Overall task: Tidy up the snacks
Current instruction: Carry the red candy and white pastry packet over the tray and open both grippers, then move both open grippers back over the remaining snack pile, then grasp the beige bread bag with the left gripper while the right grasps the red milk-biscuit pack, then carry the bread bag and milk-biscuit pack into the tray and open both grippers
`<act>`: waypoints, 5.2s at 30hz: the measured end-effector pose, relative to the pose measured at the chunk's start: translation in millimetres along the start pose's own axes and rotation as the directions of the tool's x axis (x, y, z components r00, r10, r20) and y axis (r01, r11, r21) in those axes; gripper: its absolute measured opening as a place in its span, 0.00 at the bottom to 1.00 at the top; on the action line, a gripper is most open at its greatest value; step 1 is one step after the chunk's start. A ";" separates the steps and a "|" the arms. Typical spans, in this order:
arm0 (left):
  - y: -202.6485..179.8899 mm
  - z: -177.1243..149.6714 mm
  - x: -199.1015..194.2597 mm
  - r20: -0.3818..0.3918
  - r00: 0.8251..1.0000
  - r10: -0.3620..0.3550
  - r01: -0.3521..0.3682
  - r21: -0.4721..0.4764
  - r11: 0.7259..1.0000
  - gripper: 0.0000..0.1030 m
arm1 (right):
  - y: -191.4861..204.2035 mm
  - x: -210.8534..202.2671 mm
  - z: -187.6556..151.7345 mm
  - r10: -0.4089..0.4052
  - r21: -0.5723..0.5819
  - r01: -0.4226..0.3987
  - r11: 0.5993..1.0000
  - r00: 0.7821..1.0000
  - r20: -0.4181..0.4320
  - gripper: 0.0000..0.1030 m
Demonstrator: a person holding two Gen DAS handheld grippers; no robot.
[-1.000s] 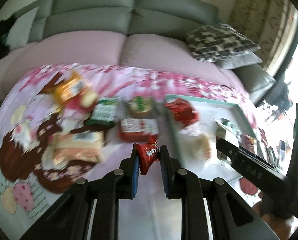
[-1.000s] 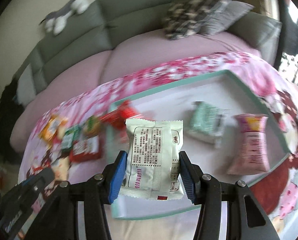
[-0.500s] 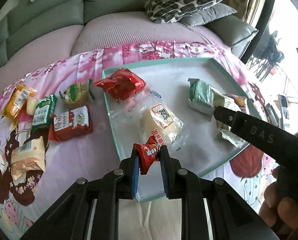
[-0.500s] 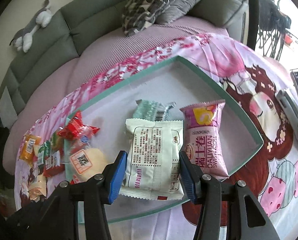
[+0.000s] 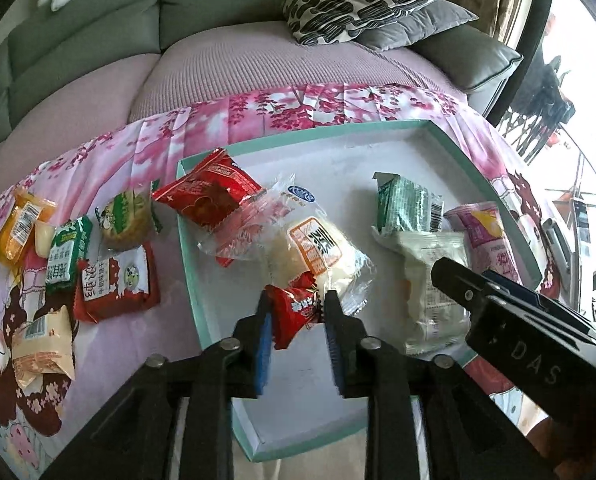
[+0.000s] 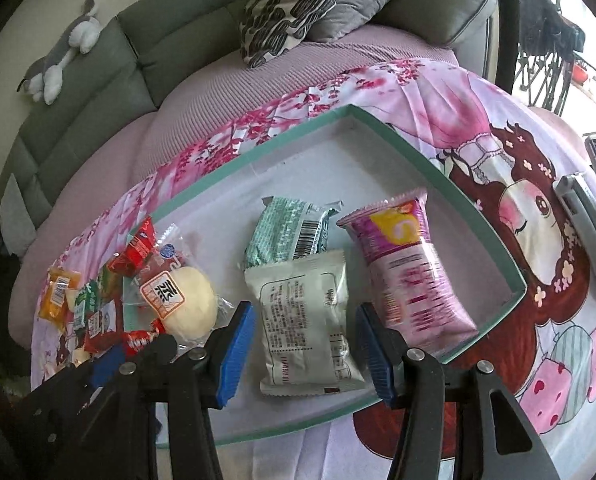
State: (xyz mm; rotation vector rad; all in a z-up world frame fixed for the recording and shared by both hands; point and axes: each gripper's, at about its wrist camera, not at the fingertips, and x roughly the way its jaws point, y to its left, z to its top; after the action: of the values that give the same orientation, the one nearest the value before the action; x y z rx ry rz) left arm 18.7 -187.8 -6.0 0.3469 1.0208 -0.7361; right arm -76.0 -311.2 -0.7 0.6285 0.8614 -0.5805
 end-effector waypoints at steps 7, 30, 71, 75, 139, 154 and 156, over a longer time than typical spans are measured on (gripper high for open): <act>5.9 -0.1 -18.8 0.016 1.000 0.015 -0.015 -0.010 1.000 0.44 | 2.4 -10.2 0.9 0.013 -0.009 -0.012 1.000 1.000 0.026 0.55; 113.3 -11.5 -39.5 0.038 0.937 0.347 -0.315 -0.337 0.887 0.99 | 22.8 -1.1 3.1 0.012 -0.080 -0.007 0.997 0.999 0.051 1.00; 280.0 -60.1 -69.3 -0.038 0.930 0.366 -0.315 -0.597 0.738 1.00 | 203.0 37.8 -34.2 0.168 -0.403 -0.159 0.901 0.986 -0.013 1.00; 283.0 -65.0 -58.1 -0.069 0.946 0.316 -0.291 -0.606 0.740 1.00 | 216.2 47.4 -40.7 0.161 -0.437 -0.161 0.885 0.986 -0.037 1.00; 271.7 -65.1 -12.3 -0.140 0.975 0.170 -0.220 -0.611 0.760 0.75 | 233.7 84.7 -51.8 0.133 -0.476 -0.175 0.862 0.984 -0.121 0.66; 234.8 -28.5 -65.6 0.043 0.978 0.202 -0.148 -0.535 0.832 0.74 | 206.8 21.2 -19.4 0.204 -0.415 -0.193 0.889 0.979 -0.018 0.66; 220.9 -18.8 -74.2 0.088 0.977 0.193 -0.122 -0.508 0.852 0.74 | 195.6 12.0 -10.1 0.199 -0.397 -0.180 0.900 0.980 0.008 0.66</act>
State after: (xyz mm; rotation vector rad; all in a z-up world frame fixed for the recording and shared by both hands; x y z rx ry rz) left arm 137.3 9.7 33.6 -0.0738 1.0000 -0.3178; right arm 59.6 -174.2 36.0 0.3215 0.8303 -0.2309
